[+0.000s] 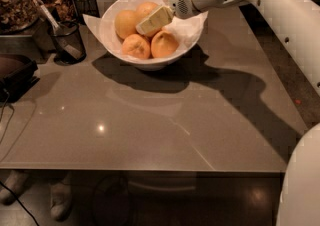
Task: Pick orange from white bowl
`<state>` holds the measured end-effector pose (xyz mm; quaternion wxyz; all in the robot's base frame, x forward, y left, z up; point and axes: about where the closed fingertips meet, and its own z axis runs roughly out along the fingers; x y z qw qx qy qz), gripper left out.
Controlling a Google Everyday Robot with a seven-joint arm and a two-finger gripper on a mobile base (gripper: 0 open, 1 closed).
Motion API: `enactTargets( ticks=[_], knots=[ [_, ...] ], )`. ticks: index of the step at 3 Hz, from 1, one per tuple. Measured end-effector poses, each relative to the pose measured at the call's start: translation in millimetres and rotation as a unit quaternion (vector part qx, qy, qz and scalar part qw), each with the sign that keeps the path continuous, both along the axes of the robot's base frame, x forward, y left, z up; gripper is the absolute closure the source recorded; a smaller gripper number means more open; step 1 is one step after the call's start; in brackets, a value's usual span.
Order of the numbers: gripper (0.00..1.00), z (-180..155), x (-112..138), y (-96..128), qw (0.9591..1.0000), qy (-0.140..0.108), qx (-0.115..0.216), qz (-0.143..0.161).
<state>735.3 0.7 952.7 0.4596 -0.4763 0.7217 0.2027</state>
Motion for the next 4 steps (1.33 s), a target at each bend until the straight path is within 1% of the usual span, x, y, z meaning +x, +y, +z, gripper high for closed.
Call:
enactTargets(
  ticks=[1,2,3,4],
  knots=[
    [0.15,-11,-3,8,0.9998,0.017,0.001,0.011],
    [0.15,-21,-8,20,0.9989,0.034,-0.001,0.031],
    [0.34,-22,-12,28,0.9985,0.027,-0.004,0.047],
    [0.57,-20,-12,29,0.9984,0.028,-0.004,0.050]
  ],
)
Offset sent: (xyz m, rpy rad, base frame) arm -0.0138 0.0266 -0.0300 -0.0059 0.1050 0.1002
